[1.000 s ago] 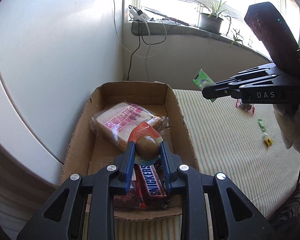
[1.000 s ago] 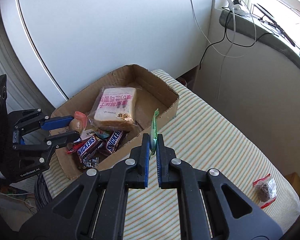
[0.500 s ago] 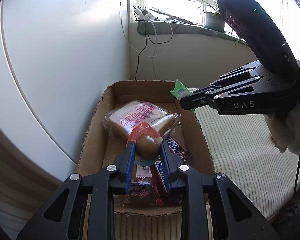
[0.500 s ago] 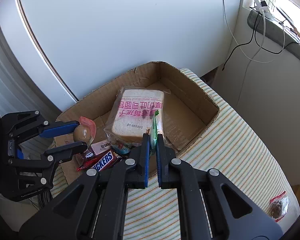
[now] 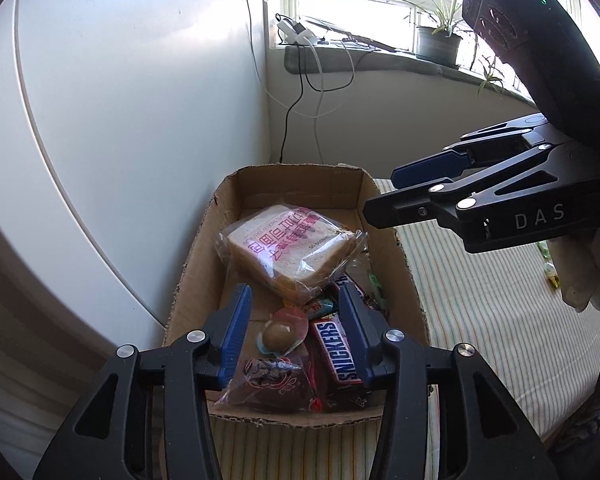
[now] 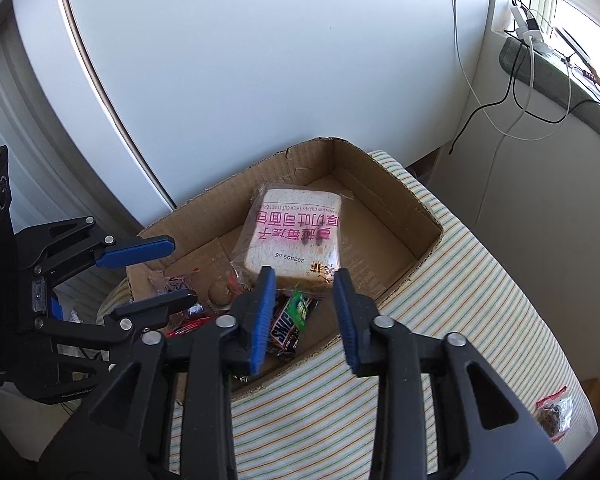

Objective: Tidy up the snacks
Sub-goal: 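Move both tools back toward the remaining candies on the bed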

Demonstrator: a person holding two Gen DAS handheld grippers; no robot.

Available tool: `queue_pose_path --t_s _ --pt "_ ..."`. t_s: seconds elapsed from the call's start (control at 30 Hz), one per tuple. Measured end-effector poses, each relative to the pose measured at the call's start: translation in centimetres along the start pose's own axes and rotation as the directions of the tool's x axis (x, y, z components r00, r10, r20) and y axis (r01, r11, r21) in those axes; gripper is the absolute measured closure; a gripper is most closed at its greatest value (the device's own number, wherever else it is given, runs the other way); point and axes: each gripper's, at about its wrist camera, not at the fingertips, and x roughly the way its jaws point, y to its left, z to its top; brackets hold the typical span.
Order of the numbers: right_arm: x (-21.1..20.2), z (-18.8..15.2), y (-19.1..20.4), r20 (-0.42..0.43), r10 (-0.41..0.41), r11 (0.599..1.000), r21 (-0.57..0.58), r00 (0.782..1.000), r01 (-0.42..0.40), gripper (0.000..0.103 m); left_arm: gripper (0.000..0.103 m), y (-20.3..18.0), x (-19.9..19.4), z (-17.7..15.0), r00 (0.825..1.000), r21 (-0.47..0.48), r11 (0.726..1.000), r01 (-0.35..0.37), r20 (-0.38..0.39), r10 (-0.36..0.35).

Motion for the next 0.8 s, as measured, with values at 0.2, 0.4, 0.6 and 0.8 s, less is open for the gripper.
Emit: queue_pose_path --t_s 0.2,0.4,0.6,0.8 --pt "-2.1 -0.4 -0.3 0.036 -0.012 1.000 0.010 0.999 0.011 0.051 0.056 -0.9 -0.7 0.3 1.000 0.008 1.000 0.006 0.009 -0.006" --pt "-4.7 -2.5 -1.2 0.044 -0.050 0.999 0.008 0.998 0.050 0.044 0.056 -3.0 -1.3 0.8 0.999 0.035 0.999 0.022 0.023 -0.023" --pt "-8.6 -5.9 -3.7 0.066 -0.108 0.994 0.042 0.992 0.105 0.044 0.056 -6.4 -1.8 1.4 0.996 0.072 0.994 0.079 0.037 -0.081" --pt "-14.4 -11.8 -8.5 0.085 -0.242 0.963 0.141 0.967 0.228 0.044 0.056 -11.7 -1.4 1.9 0.981 0.140 0.972 0.188 0.023 -0.193"
